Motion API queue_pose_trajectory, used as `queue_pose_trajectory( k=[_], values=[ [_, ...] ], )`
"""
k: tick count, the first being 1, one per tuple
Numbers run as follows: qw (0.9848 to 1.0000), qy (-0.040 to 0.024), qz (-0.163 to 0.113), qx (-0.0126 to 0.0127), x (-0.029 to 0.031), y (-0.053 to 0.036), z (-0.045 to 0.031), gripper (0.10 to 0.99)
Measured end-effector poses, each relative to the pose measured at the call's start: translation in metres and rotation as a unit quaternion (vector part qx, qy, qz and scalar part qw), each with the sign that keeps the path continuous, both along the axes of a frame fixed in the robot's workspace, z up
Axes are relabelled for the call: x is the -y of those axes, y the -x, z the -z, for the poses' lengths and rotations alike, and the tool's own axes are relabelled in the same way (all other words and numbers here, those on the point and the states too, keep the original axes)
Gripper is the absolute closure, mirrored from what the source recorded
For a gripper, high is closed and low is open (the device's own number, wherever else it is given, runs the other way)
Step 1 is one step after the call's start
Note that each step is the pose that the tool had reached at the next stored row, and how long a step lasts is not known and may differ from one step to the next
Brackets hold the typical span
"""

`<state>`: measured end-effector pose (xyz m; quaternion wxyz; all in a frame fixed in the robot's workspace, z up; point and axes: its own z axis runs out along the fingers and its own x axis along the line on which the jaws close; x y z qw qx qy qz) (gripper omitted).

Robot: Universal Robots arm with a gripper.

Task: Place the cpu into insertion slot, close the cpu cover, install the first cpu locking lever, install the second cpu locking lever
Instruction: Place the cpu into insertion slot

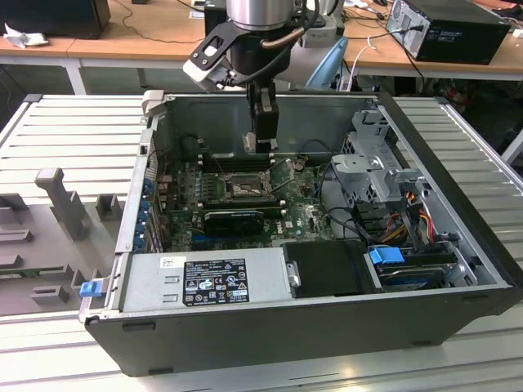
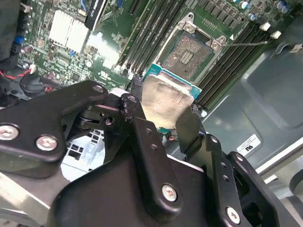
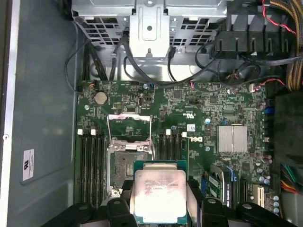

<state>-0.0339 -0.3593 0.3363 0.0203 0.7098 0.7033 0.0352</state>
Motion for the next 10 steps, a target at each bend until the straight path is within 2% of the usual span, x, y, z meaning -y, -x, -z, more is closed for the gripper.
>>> queue_pose_trajectory(
  k=[1, 4, 8, 10],
  values=[
    [1.0, -0.0001, 0.008, -0.0004, 0.0, 0.0, 0.0009, 0.561],
    [0.9999, 0.0001, 0.01, -0.0054, -0.0001, 0.0001, 0.0064, 0.561],
    [0.9997, 0.0003, -0.026, -0.0054, -0.0001, 0.0, 0.0098, 0.561],
    [0.9995, 0.0003, -0.031, -0.0054, -0.0001, 0.0, 0.0125, 0.561]
  ],
)
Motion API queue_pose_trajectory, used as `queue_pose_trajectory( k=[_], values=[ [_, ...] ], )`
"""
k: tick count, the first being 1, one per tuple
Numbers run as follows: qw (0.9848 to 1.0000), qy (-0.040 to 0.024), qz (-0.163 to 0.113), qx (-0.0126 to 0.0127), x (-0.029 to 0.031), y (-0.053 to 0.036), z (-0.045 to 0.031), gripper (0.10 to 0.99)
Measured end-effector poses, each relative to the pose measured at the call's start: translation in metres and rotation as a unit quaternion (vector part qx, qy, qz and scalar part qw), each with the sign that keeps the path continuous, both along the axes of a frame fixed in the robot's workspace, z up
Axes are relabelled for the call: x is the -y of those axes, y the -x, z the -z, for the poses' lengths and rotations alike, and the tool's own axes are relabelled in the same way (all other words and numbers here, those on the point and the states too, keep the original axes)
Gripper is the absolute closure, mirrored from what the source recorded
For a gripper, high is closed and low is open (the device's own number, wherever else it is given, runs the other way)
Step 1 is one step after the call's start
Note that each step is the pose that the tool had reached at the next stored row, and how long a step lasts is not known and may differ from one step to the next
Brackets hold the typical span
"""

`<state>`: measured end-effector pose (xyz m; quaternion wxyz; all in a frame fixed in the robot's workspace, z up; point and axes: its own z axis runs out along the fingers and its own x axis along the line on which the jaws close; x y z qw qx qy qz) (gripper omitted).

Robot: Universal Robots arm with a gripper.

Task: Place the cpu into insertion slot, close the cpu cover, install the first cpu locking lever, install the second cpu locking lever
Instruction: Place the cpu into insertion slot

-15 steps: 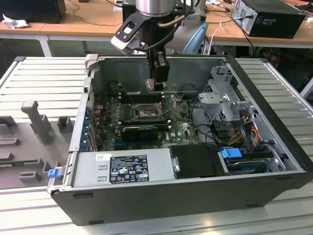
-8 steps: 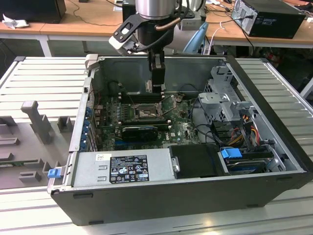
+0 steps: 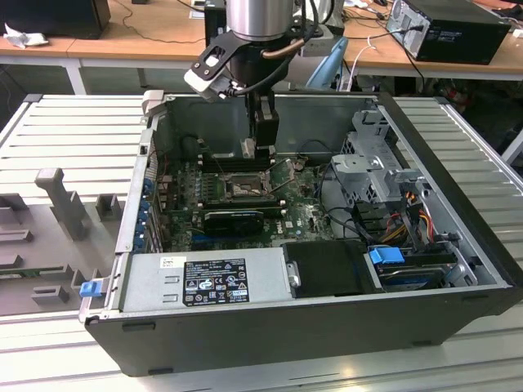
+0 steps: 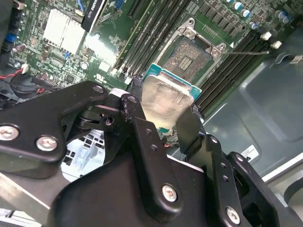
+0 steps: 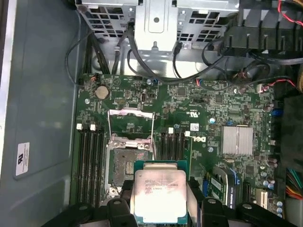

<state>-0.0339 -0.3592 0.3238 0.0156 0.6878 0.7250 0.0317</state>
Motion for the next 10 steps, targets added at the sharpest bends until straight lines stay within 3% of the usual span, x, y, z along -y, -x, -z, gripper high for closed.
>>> queue_pose_trajectory(
  k=[2, 6, 10],
  values=[
    [1.0, 0.0002, 0.0, -0.0001, 0.0, 0.0, 0.0024, 0.561],
    [1.0, 0.0003, 0.0, -0.0029, -0.0002, 0.0, 0.0083, 0.561],
    [1.0, 0.0003, 0.0, -0.0029, -0.0002, 0.0, 0.0095, 0.561]
  ],
)
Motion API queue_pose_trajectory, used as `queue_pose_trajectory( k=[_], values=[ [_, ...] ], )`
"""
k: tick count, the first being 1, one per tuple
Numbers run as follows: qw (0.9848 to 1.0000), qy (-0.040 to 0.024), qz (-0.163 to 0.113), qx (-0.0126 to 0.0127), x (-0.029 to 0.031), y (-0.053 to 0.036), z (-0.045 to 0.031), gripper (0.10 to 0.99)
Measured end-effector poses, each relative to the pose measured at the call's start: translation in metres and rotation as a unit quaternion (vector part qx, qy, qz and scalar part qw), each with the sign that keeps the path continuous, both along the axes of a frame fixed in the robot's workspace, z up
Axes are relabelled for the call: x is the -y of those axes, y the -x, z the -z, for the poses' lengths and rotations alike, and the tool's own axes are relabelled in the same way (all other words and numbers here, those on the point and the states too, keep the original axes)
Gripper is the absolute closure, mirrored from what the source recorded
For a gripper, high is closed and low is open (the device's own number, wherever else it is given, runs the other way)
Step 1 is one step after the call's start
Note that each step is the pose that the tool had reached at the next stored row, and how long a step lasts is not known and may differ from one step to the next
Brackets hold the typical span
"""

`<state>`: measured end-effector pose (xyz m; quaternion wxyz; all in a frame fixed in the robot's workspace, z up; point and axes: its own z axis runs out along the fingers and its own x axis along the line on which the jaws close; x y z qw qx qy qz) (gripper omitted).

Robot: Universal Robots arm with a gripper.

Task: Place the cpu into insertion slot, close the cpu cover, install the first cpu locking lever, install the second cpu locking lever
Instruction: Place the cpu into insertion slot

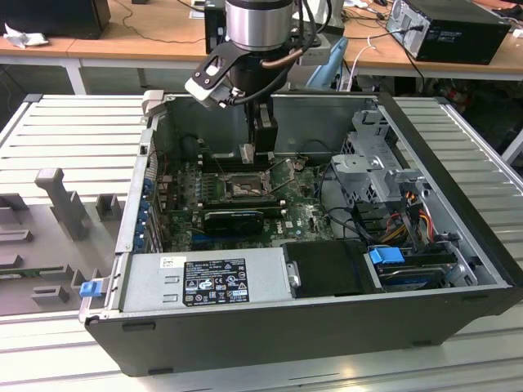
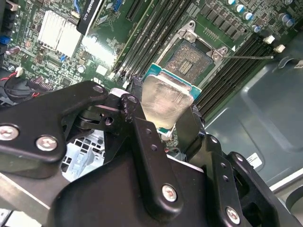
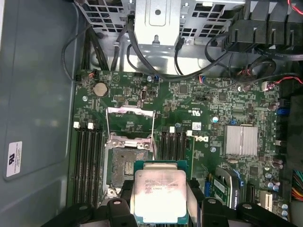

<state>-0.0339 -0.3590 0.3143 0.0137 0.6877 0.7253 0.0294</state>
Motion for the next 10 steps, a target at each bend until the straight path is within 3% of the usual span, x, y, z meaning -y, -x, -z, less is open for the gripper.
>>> queue_pose_trajectory(
  k=[10],
  values=[
    [1.0, -0.0001, 0.0, 0.0, -0.0012, 0.0, 0.006, 0.561]
  ],
)
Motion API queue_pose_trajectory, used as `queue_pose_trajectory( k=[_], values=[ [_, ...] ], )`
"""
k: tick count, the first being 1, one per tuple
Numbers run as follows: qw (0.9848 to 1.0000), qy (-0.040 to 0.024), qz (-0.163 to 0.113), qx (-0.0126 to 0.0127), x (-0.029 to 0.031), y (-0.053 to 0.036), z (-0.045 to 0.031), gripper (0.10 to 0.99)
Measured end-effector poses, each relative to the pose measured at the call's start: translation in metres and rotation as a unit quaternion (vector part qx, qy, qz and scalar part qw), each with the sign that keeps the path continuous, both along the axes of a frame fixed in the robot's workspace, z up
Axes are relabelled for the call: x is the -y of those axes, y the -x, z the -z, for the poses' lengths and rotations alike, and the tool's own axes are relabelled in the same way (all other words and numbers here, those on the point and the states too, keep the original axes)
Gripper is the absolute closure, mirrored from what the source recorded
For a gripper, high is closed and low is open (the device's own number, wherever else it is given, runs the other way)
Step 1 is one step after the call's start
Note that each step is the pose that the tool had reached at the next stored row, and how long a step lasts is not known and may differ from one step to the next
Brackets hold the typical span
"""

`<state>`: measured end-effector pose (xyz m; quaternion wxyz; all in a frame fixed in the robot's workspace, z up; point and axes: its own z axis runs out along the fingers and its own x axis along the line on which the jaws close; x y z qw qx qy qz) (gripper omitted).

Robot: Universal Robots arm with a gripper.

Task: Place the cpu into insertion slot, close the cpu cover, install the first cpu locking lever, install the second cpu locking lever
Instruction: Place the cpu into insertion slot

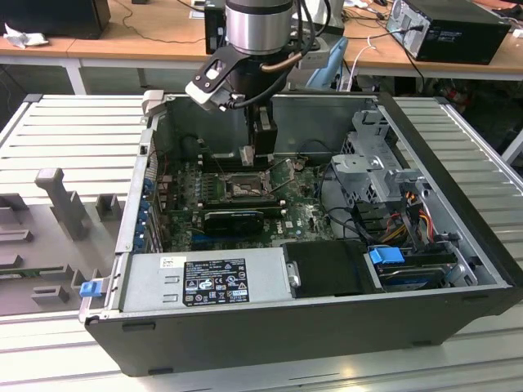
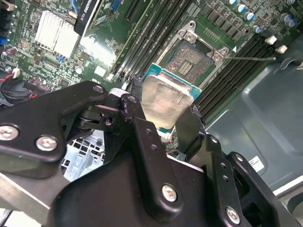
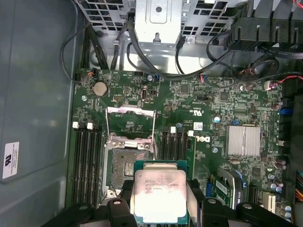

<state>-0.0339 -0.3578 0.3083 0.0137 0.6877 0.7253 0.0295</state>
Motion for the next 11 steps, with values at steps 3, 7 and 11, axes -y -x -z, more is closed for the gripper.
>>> queue_pose_trajectory(
  k=[3, 7, 11],
  values=[
    [1.0, 0.0, 0.0, 0.0, -0.0004, 0.0, 0.0018, 0.561],
    [1.0, 0.0001, 0.0, 0.0, -0.0005, 0.0, 0.0039, 0.561],
    [1.0, 0.0001, 0.0, 0.0, -0.0006, 0.0, 0.0053, 0.561]
  ],
)
